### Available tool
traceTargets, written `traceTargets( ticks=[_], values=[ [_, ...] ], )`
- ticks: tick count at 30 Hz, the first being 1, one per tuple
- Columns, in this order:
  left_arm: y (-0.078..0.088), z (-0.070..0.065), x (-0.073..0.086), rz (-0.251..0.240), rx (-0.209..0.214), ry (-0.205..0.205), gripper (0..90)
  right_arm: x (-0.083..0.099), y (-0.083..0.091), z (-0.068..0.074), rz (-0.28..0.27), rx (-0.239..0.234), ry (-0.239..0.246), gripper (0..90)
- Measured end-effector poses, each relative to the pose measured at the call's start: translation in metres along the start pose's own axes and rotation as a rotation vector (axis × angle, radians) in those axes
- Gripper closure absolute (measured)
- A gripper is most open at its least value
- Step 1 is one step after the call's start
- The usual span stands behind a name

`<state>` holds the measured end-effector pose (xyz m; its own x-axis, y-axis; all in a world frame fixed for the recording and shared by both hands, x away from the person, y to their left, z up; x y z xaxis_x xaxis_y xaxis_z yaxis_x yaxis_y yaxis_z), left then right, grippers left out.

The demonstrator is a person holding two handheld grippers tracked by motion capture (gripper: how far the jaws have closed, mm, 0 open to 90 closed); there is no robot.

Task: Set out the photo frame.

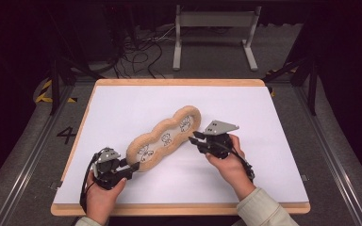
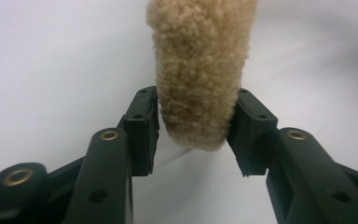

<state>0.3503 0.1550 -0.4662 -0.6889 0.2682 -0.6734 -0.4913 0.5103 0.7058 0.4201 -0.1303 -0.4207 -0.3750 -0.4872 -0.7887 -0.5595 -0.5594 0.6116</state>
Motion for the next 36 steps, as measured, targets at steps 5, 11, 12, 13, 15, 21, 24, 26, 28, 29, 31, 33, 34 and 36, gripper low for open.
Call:
traceTargets(
  ticks=[5, 11, 12, 13, 15, 21, 24, 26, 28, 29, 31, 33, 34, 36],
  values=[
    [0.000, 0.002, 0.000, 0.002, -0.003, 0.006, 59.3, -0.007, -0.016, -0.038, 0.063, 0.041, -0.045, 56.1],
    [0.001, 0.006, 0.000, -0.006, -0.006, 0.018, 58.9, -0.008, -0.030, -0.059, 0.099, 0.111, -0.005, 50.6],
    [0.001, 0.007, 0.000, -0.007, -0.005, 0.020, 58.9, -0.003, -0.038, -0.067, 0.115, 0.101, -0.033, 48.3],
    [0.001, 0.007, 0.000, -0.006, -0.003, 0.023, 58.9, -0.003, -0.038, -0.067, 0.115, 0.101, -0.033, 48.3],
    [0.001, 0.009, 0.000, -0.003, -0.010, 0.021, 59.0, 0.000, -0.045, -0.072, 0.122, 0.075, -0.054, 48.2],
    [0.001, 0.012, -0.001, -0.010, -0.016, 0.030, 59.8, 0.004, -0.063, -0.082, 0.101, -0.023, -0.101, 46.7],
    [0.001, 0.013, -0.001, -0.010, -0.010, 0.024, 60.1, 0.004, -0.069, -0.082, 0.117, -0.044, -0.073, 46.6],
    [0.001, 0.013, -0.001, -0.011, -0.007, 0.027, 60.4, 0.002, -0.070, -0.080, 0.119, -0.056, -0.053, 48.6],
    [0.000, 0.013, -0.001, -0.012, -0.013, 0.023, 61.1, 0.000, -0.069, -0.079, 0.125, -0.046, -0.030, 51.6],
    [0.000, 0.012, -0.001, -0.011, -0.017, 0.024, 61.4, -0.001, -0.068, -0.079, 0.129, -0.035, -0.023, 54.9],
    [0.000, 0.013, -0.002, -0.014, -0.012, 0.006, 61.5, -0.002, -0.064, -0.081, 0.125, -0.027, -0.030, 59.9],
    [0.001, 0.016, -0.002, -0.018, 0.008, 0.012, 62.5, -0.002, -0.061, -0.081, 0.135, -0.027, -0.035, 61.9],
    [0.001, 0.017, -0.002, -0.018, 0.011, 0.018, 63.1, -0.002, -0.059, -0.081, 0.138, -0.027, -0.039, 62.8],
    [0.002, 0.019, -0.003, -0.022, -0.008, 0.017, 64.2, -0.003, -0.053, -0.078, 0.131, -0.026, -0.033, 64.0]
  ],
)
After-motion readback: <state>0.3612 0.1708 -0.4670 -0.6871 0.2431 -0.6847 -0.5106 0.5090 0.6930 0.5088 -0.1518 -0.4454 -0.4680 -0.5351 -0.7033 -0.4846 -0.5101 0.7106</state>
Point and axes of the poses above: each handheld gripper's, and its own axes: y roughly backward along the jaws, x roughly out of its underside, z roughly to its left, the point moved 5 cm from there along -y, roughly forward along the jaws, and after that the axes turned 6 degrees about z, right-handed, at the moved point
